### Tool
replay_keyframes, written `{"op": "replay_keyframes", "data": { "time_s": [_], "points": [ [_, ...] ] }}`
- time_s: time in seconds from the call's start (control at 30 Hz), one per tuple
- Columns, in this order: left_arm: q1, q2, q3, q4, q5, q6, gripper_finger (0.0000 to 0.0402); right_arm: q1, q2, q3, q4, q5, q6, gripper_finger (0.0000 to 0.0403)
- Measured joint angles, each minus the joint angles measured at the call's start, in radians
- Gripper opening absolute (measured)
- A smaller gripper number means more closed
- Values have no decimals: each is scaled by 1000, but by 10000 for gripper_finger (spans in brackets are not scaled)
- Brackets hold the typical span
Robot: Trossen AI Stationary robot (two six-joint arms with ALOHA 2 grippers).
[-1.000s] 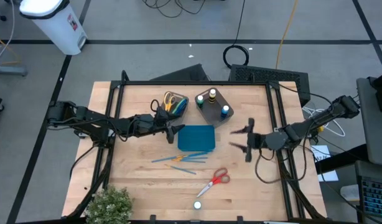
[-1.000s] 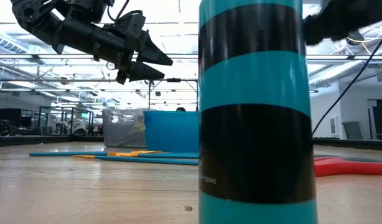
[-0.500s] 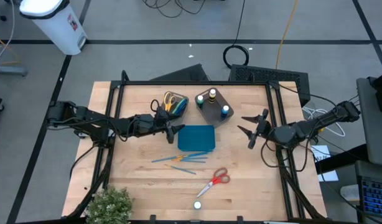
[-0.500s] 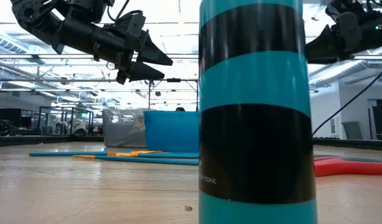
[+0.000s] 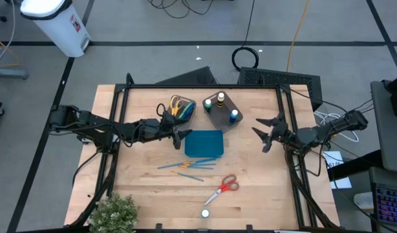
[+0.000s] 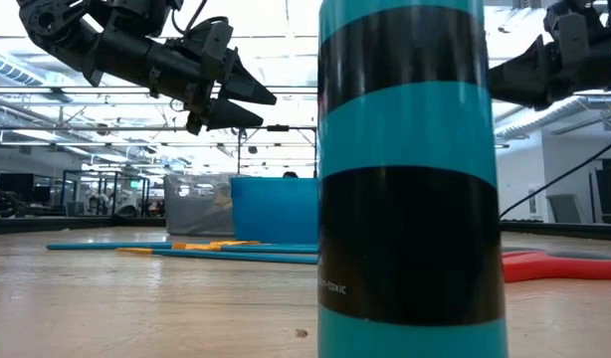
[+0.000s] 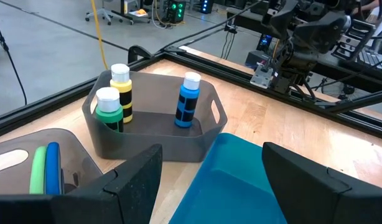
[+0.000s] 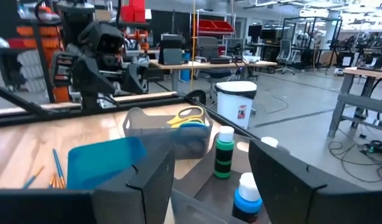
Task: Pick & Place Paint Supplies
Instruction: Put the light blue paint bottle into the right black bin
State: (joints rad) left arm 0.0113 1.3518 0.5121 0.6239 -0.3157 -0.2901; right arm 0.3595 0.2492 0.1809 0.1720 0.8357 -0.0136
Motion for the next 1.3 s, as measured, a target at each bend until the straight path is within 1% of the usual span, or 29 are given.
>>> {"op": "replay_keyframes", "data": {
  "time_s": [0.23, 0.37, 0.47, 0.7, 0.77, 0.9, 1.1, 1.3],
  "points": [
    [0, 0, 0, 0, 0, 0, 285, 0, -16, -44, 57, -7, 36, 196],
    [0, 0, 0, 0, 0, -1, 285, 0, -16, -59, 61, -71, 52, 196],
    [0, 0, 0, 0, 0, -1, 285, 0, -12, -61, 63, -153, 55, 196],
    [0, 0, 0, 0, 0, -1, 285, 0, -12, -61, 75, -401, 57, 196],
    [0, 0, 0, 0, 0, -1, 285, 0, -12, -61, 92, -447, 56, 196],
    [0, 0, 0, 0, 0, -2, 285, 0, -14, -61, 114, -500, 60, 196],
    [0, 0, 0, 1, 0, -2, 285, 0, -14, -61, 109, -547, 81, 196],
    [0, 0, 0, 0, 0, -2, 285, 0, -14, -61, 108, -553, 110, 196]
  ]
}}
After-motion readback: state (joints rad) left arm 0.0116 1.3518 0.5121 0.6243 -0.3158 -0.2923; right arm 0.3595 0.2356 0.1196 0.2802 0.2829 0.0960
